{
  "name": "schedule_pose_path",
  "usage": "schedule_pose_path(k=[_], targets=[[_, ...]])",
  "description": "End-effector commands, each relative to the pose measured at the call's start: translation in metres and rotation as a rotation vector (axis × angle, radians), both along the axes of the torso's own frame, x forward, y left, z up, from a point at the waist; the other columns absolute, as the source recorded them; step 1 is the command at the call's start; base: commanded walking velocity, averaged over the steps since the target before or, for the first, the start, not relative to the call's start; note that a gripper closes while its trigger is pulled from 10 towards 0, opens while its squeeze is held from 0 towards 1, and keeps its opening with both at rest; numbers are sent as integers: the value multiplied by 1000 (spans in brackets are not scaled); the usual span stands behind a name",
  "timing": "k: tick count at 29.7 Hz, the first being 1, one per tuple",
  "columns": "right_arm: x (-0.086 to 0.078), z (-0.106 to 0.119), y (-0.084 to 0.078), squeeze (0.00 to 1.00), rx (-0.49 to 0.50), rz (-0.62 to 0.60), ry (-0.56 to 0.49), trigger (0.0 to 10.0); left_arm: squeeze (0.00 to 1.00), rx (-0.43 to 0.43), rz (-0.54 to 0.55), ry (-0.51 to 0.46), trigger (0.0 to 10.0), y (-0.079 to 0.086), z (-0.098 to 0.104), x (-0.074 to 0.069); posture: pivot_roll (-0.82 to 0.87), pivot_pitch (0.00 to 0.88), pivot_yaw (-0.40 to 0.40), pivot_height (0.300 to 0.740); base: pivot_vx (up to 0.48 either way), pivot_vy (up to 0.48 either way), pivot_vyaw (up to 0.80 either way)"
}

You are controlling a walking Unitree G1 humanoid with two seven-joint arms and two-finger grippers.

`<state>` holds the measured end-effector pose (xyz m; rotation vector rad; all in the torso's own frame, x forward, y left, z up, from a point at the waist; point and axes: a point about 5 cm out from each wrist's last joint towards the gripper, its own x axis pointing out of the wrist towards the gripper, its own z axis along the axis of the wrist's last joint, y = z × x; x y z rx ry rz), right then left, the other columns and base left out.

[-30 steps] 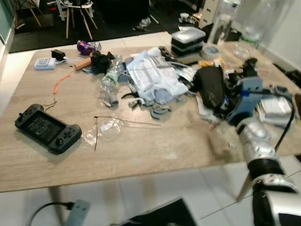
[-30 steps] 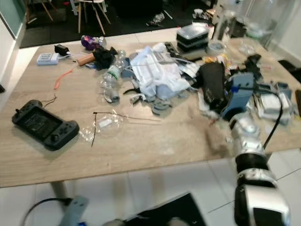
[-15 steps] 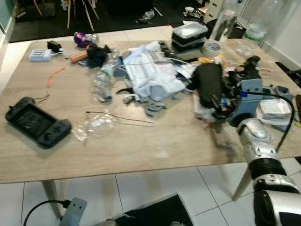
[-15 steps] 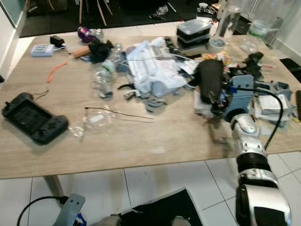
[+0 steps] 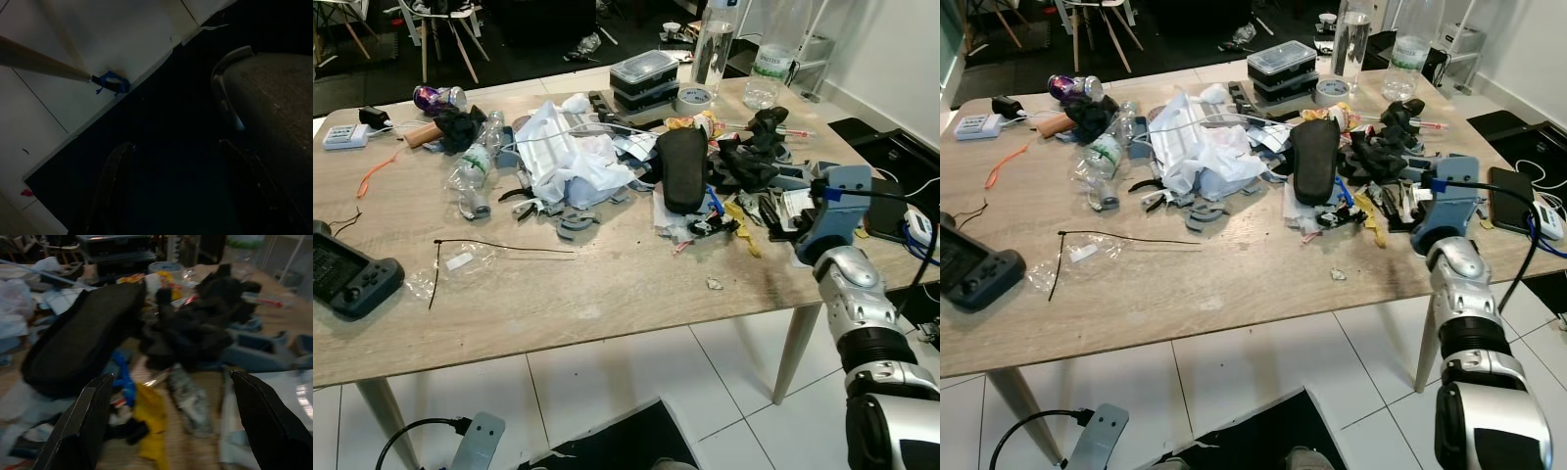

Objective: Picking trash to rubbish bin

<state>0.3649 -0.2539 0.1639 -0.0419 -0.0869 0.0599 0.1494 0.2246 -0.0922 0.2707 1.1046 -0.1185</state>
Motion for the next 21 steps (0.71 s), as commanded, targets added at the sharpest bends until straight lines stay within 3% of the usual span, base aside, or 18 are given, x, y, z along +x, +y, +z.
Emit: schedule_pose_path(k=[1,6,12,13,14,21], targets=[[1,-2,3,1000,38,13,-7,10000,0,11,0,32,10000,4,-2,-7,-33,103,-10,740,0,0,0],[4,-6,11,1000,96,47,6,10000,0,13,-5,34,10000,4,-2,-7,-33,103,-10,740,0,0,0],[14,-4,36,1000,153,147,10,10000,0,19,-2,41,10000,5,-2,-8,-7,114,-8,740,0,0,0],[16,-2,41,592,148,166,10,10000,0,20,-1,43,10000,6,-2,-9,-4,118,-7,740,0,0,0],[18,0,46,0,136,183,10,10000,0,21,0,44,10000,7,-2,-10,-1,123,-6,740,0,0,0],[23,7,57,0,147,209,-8,10000,0,28,-4,57,10000,9,-3,-13,11,146,2,740,0,0,0]])
